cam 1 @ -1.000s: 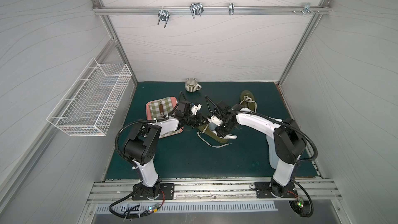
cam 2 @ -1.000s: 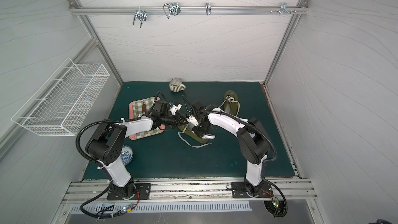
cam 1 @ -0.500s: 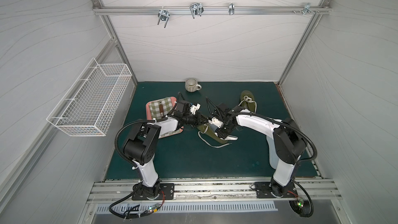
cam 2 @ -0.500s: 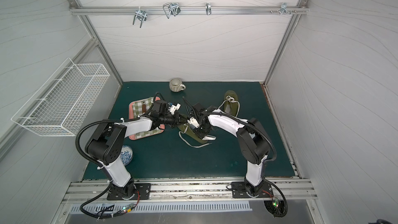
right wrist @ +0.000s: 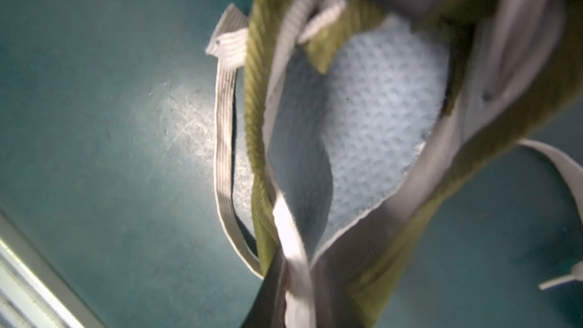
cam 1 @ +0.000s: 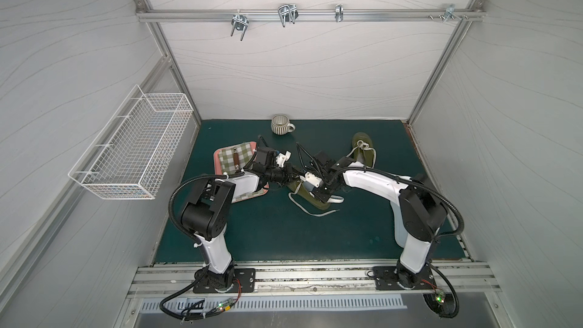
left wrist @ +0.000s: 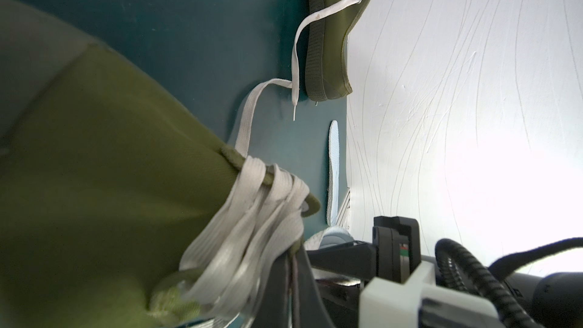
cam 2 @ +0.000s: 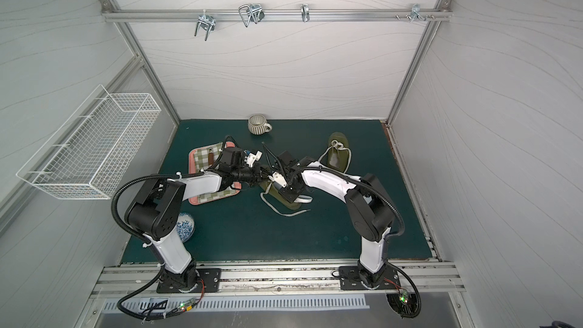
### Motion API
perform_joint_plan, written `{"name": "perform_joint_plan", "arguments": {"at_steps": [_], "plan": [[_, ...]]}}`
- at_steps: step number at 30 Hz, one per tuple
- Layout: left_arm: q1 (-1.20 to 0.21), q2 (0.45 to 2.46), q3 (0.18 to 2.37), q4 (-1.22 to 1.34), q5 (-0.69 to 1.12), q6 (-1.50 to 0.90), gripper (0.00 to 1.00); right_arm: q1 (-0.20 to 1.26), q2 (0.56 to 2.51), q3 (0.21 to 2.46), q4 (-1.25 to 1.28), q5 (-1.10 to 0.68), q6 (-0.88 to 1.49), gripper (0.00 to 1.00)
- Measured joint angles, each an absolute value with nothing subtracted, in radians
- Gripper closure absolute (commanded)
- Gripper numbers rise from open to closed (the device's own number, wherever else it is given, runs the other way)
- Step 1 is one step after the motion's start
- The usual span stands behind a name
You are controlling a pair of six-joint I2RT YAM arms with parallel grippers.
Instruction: Insert the insole into the shoe
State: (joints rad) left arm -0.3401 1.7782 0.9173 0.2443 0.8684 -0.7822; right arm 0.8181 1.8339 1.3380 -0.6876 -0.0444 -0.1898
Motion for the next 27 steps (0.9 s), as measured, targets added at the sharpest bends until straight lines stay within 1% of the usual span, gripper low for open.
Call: {"name": "perform_joint_plan", "arguments": {"at_steps": [4,7,11,13,16,23,27], "plan": [[-0.340,1.782,0.916,0.250,0.869,-0.782,1.00,0.818,1.837,1.338,-0.648,-0.024,-0.201,0.80],[-0.339,1.784,0.915,0.260,0.868,-0.784,1.00,0.818,1.837,1.319,-0.603,-0.018,-0.208,0.77],[-0.339,1.789,0.911,0.274,0.870,-0.791,1.00,0.818,1.837,1.308,-0.570,-0.015,-0.213,0.65],[-0.339,1.790,0.908,0.284,0.871,-0.796,1.00,0.818,1.837,1.308,-0.566,-0.010,-0.212,0.53],[-0.339,1.791,0.904,0.289,0.872,-0.801,1.00,0.821,1.835,1.308,-0.567,0.004,-0.208,0.40],[-0.341,1.791,0.903,0.280,0.872,-0.798,1.00,0.857,1.794,1.308,-0.613,0.055,-0.181,0.24],[-0.341,1.791,0.903,0.278,0.871,-0.796,1.00,0.874,1.761,1.308,-0.657,0.070,-0.148,0.13]]}}
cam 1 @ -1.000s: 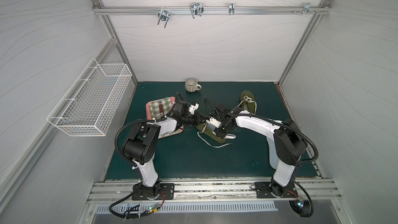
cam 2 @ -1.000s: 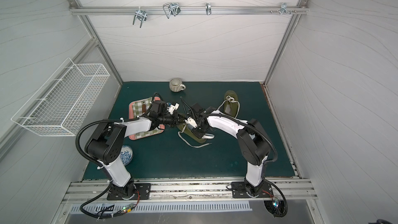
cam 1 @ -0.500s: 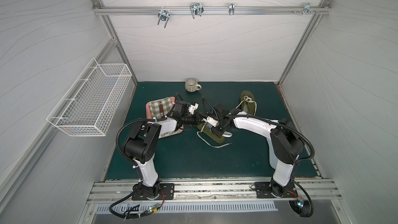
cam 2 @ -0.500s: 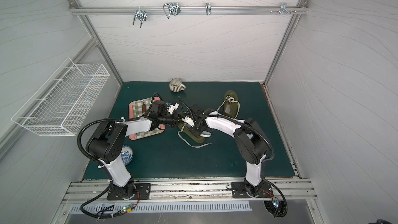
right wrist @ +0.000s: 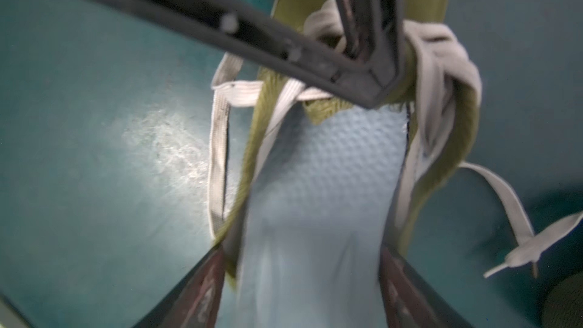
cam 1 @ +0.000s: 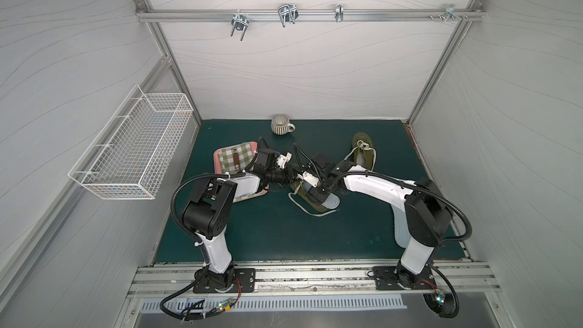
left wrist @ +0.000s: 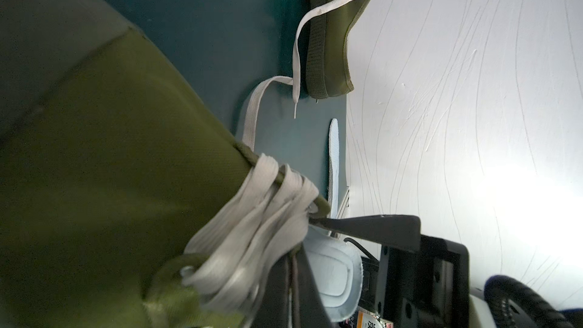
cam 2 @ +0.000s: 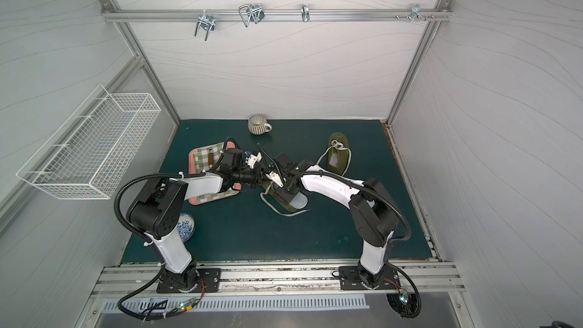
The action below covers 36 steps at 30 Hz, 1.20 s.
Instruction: Insert the insole into the shoe
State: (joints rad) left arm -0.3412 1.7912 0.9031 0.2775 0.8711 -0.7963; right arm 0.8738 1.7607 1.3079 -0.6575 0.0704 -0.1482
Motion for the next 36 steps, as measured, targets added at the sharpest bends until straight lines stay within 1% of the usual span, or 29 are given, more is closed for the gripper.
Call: {"name": "perform_joint_plan", "arguments": {"at_steps": [3,6,12,19,26,28,32,34,35,36], "plan": [[-0.341,1.791,0.903,0.278,0.871,-0.796,1.00,0.878,1.748,1.311,-0.697,0.078,-0.127,0.04],[-0.341,1.791,0.903,0.278,0.871,-0.796,1.00,0.878,1.745,1.324,-0.739,0.088,-0.108,0.01],[-0.341,1.791,0.903,0.278,0.871,-0.797,1.00,0.879,1.702,1.325,-0.801,0.114,-0.075,0.01],[-0.341,1.791,0.903,0.278,0.871,-0.797,1.00,0.879,1.691,1.325,-0.857,0.147,-0.074,0.04],[-0.341,1.791,0.903,0.278,0.871,-0.797,1.00,0.879,1.692,1.325,-0.892,0.153,-0.069,0.12],[-0.341,1.791,0.903,0.278,0.871,-0.797,1.00,0.879,1.694,1.325,-0.902,0.152,-0.069,0.12],[-0.341,1.791,0.903,0.278,0.871,-0.798,1.00,0.890,1.710,1.325,-0.913,0.159,-0.067,0.08],[-0.341,1.791,0.903,0.278,0.871,-0.798,1.00,0.897,1.723,1.325,-0.916,0.165,-0.066,0.11],[-0.341,1.791,0.903,0.278,0.871,-0.799,1.00,0.899,1.728,1.325,-0.916,0.167,-0.065,0.15],[-0.341,1.791,0.903,0.278,0.871,-0.799,1.00,0.901,1.733,1.325,-0.918,0.170,-0.063,0.21]]}}
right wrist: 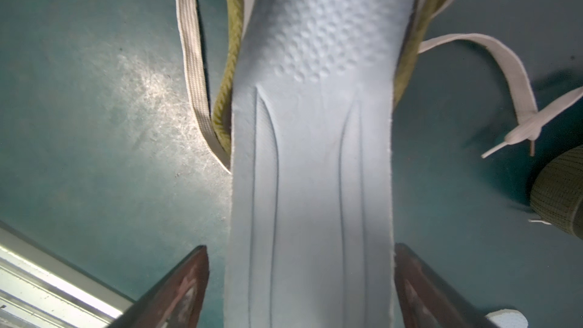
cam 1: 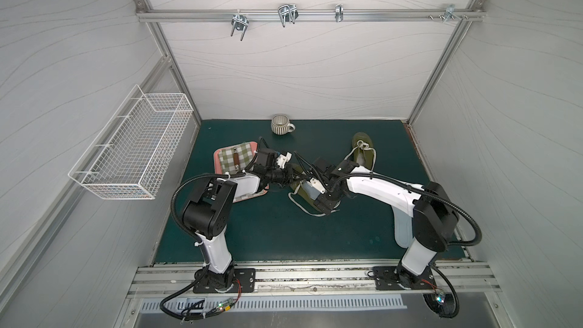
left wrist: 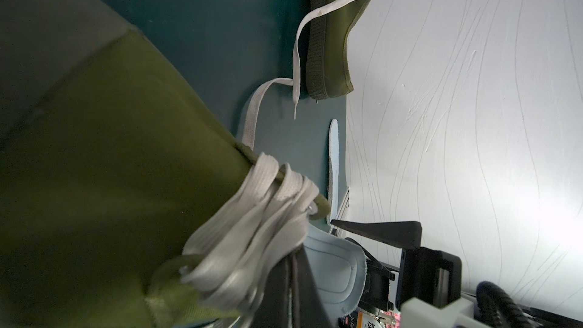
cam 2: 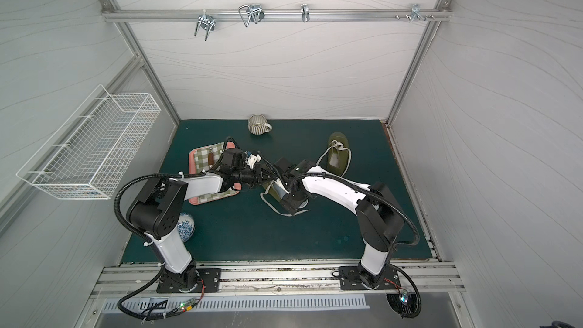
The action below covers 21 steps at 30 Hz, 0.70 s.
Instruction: Insert the insole into the shoe
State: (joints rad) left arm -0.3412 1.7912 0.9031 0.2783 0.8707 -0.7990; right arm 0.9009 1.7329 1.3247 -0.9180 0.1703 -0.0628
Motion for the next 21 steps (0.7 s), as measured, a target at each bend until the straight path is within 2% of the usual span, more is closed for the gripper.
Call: {"name": "perform_joint_plan", "arguments": {"at_steps": [2,7,9,12,15,19,21], "plan": [[-0.341,1.791,0.903,0.279,0.871,-0.800,1.00,0.904,1.739,1.325,-0.921,0.175,-0.060,0.30],[-0.341,1.791,0.903,0.279,0.871,-0.801,1.00,0.914,1.742,1.348,-0.937,0.186,-0.052,0.35],[-0.341,1.791,0.903,0.279,0.871,-0.801,1.00,0.916,1.742,1.361,-0.943,0.188,-0.052,0.33],[-0.341,1.791,0.902,0.280,0.871,-0.801,1.00,0.917,1.742,1.367,-0.947,0.187,-0.049,0.21],[-0.341,1.791,0.902,0.281,0.871,-0.802,1.00,0.917,1.742,1.367,-0.954,0.186,-0.044,0.16],[-0.341,1.791,0.902,0.281,0.870,-0.805,1.00,0.917,1.742,1.367,-0.963,0.186,-0.041,0.17],[-0.341,1.791,0.900,0.283,0.871,-0.805,1.00,0.917,1.742,1.367,-0.968,0.186,-0.041,0.22]]}}
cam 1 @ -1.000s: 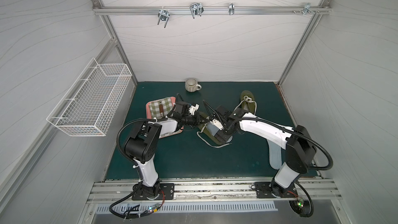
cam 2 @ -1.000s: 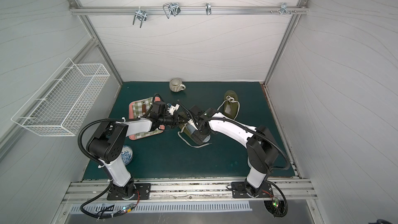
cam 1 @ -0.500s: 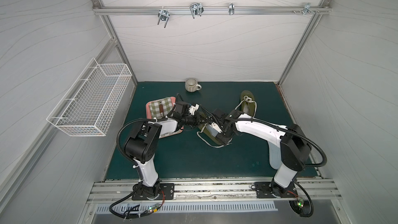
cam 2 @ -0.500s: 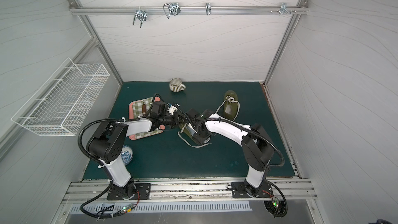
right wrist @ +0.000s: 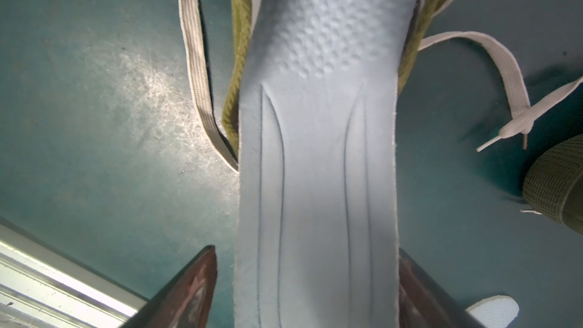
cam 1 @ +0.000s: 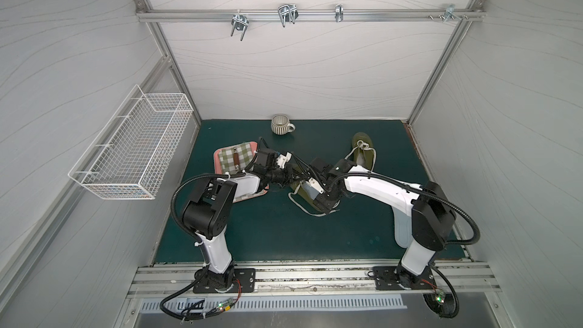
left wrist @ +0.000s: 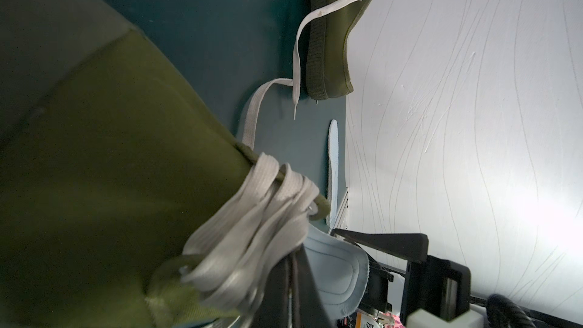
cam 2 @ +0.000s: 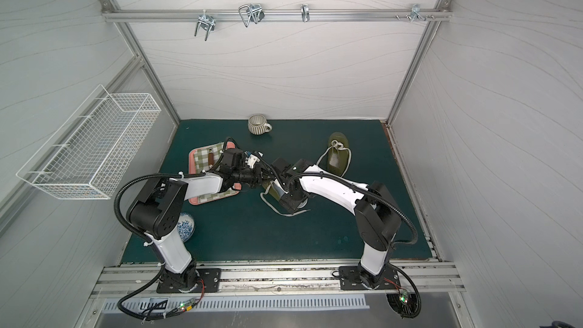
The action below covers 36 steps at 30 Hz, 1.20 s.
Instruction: Insert the insole into the shoe
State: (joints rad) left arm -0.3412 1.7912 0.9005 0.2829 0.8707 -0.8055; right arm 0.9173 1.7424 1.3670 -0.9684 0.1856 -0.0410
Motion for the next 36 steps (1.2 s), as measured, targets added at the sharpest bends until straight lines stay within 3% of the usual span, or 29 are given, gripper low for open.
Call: {"name": "perform_joint_plan", "arguments": {"at_steps": [9,21,25,30,36], "plan": [[-0.341,1.791,0.899,0.289,0.870,-0.812,1.00,0.917,1.742,1.370,-0.979,0.182,-0.026,0.57],[-0.341,1.791,0.897,0.290,0.870,-0.819,1.00,0.917,1.755,1.375,-0.972,0.165,-0.022,0.75],[-0.341,1.791,0.896,0.291,0.870,-0.820,1.00,0.917,1.760,1.388,-0.974,0.156,-0.021,0.70],[-0.341,1.791,0.895,0.296,0.870,-0.820,1.00,0.917,1.760,1.391,-0.979,0.152,-0.018,0.45],[-0.341,1.791,0.895,0.296,0.870,-0.820,1.00,0.917,1.760,1.391,-0.981,0.152,-0.022,0.29]]}}
